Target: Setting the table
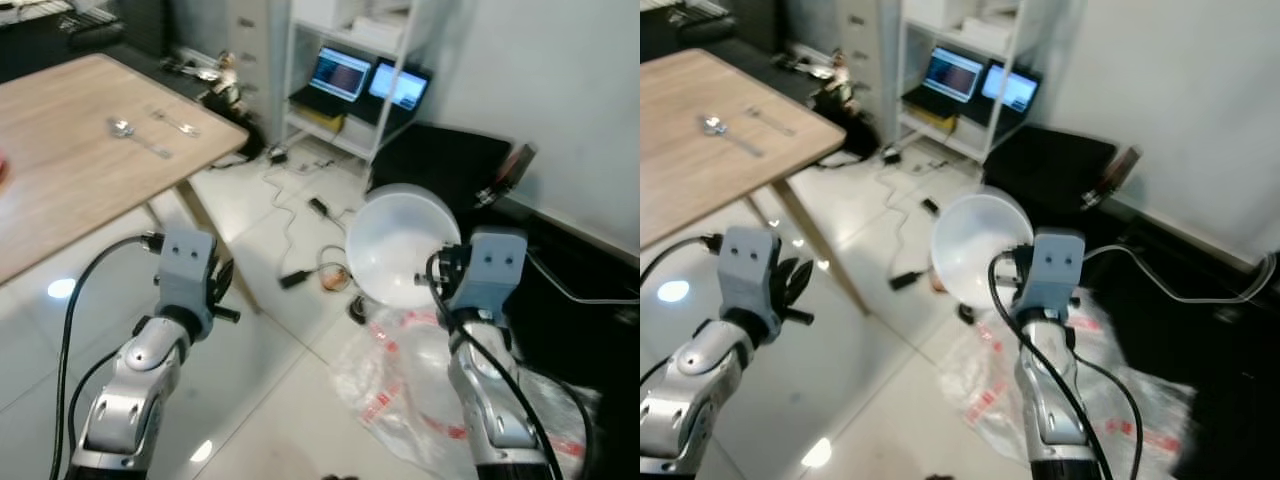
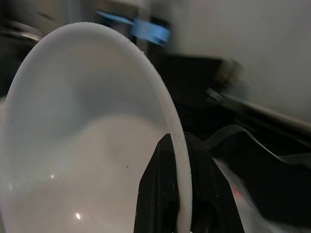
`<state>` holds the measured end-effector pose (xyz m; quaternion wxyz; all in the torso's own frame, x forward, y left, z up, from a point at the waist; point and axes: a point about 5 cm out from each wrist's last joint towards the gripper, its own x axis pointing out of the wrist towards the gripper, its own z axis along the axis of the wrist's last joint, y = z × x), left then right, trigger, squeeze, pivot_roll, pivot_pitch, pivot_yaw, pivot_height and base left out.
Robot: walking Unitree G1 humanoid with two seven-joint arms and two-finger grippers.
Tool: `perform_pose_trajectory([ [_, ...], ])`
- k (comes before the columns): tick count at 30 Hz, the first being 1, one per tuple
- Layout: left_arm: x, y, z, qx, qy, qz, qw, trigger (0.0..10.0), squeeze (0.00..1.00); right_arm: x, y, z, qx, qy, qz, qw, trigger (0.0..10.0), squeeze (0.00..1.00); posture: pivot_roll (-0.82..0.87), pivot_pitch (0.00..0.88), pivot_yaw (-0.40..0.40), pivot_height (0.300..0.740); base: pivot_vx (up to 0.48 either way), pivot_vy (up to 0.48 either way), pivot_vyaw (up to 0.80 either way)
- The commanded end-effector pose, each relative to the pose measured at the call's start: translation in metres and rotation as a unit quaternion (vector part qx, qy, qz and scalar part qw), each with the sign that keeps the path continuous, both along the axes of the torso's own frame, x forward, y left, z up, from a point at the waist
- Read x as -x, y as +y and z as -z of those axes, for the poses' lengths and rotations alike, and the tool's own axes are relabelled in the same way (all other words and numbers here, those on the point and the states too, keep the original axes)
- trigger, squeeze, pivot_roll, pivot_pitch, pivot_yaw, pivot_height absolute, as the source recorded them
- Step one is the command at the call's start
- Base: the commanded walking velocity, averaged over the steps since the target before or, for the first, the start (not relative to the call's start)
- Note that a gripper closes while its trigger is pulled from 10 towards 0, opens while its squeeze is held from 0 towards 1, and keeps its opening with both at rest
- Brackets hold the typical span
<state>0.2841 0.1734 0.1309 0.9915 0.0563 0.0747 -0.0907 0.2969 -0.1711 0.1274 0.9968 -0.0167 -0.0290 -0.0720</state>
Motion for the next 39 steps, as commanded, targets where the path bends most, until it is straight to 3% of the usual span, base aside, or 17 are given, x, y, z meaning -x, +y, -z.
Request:
perform_pose_trajectory([
  [1, 0.006, 0.009, 0.021, -0.008, 0.027, -0.001, 1.0, 10.0, 0.0, 0.007, -0.002, 0.022, 0.018, 0.033, -0.003, 0.999, 10.0, 0.0, 0.01, 0.065, 0.025, 0.74, 0.0, 0.0, -0.8],
  [5, 0.013, 0.02, 0.049, -0.025, 0.063, -0.009, 0.998, 10.0, 0.0, 0.018, -0.005, 0.053, 0.032, 0.09, -0.015, 0.995, 10.0, 0.0, 0.0, 0.068, 0.02, 0.74, 0.0, 0.0, -0.8],
  [11, 0.021, 0.021, 0.063, -0.046, 0.08, 0.014, 0.996, 10.0, 0.0, 0.031, -0.009, 0.078, 0.039, 0.133, -0.026, 0.99, 10.0, 0.0, -0.01, 0.076, 0.016, 0.74, 0.0, 0.0, -0.8],
  [16, 0.023, 0.015, 0.06, -0.03, 0.075, 0.032, 0.996, 10.0, 0.0, 0.029, -0.009, 0.071, 0.034, 0.118, -0.021, 0.992, 10.0, 0.0, -0.02, 0.077, 0.02, 0.74, 0.0, 0.0, -0.8],
  [22, 0.013, 0.011, 0.053, -0.019, 0.049, 0.035, 0.998, 10.0, 0.0, 0.017, -0.009, 0.049, 0.028, 0.07, -0.017, 0.997, 10.0, 0.0, -0.02, 0.074, 0.02, 0.74, 0.0, 0.0, -0.8],
  [39, 0.011, 0.004, 0.047, -0.012, 0.029, 0.059, 0.998, 10.0, 0.0, 0.016, -0.01, 0.041, 0.025, 0.05, -0.012, 0.998, 10.0, 0.0, -0.03, 0.061, 0.027, 0.74, 0.0, 0.0, -0.8],
])
